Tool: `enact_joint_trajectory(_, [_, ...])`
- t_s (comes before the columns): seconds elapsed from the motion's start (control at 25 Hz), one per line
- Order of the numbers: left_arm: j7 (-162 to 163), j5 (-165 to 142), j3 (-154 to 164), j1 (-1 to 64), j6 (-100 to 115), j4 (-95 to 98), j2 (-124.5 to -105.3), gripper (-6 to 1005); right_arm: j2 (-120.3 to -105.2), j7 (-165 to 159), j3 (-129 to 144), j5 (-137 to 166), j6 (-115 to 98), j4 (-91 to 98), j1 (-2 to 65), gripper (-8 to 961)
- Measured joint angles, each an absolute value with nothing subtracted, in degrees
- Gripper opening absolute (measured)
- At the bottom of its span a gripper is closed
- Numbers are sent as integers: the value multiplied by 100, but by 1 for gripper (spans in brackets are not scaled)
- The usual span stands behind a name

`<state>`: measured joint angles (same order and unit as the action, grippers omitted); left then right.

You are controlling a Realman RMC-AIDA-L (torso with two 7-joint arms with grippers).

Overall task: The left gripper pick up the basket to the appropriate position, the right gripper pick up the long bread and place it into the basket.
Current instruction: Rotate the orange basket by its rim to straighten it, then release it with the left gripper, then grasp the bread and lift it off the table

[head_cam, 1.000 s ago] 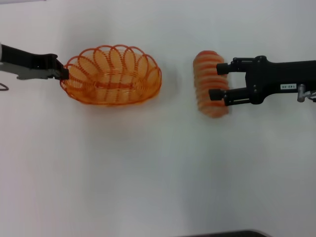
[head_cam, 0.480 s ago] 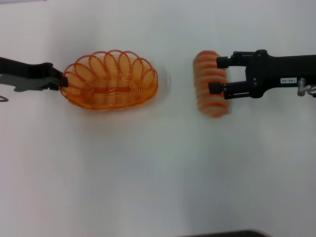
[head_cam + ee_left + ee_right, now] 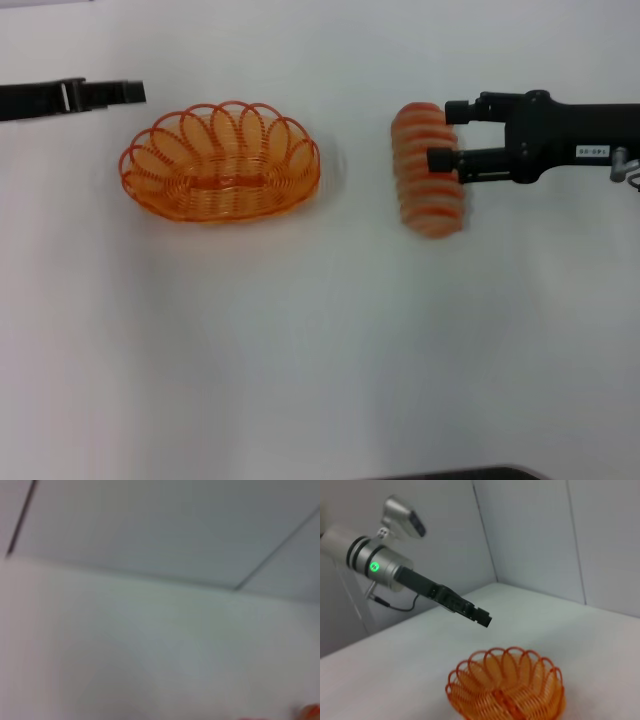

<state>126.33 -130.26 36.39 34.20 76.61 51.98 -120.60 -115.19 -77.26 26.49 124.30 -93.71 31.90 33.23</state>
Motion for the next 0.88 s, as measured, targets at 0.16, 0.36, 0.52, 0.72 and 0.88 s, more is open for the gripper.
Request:
enact_joint_trajectory(0.16, [11080,-11597,3547,2985,7669,4828,-12028,563,-11439,-8185,2590,12305,-9294,3191,3311,854])
enact_joint_trajectory(0.36, [9300,-10965,3449,2843,8275,4169,-11896,717,-11331,-9259,2696,12350,-9166,3393,3426,854])
enact_joint_trajectory(0.52, [8184,-11118,3449,2765,8800,4036,-11903,717,-11138,-10268,3006,12600,-9228,3751,3558,854])
enact_joint_trajectory(0.72, [7802,-11132,3456,2649,8811,3981,-11951,717,-10789,-11844,3303,13137,-9591,3970,3874,854])
enact_joint_trajectory(0.88, [7650,-11185,3467,2615,8796,3910,-11981,717,-10761,-13027,3527,13802,-9799,4388,4159,854])
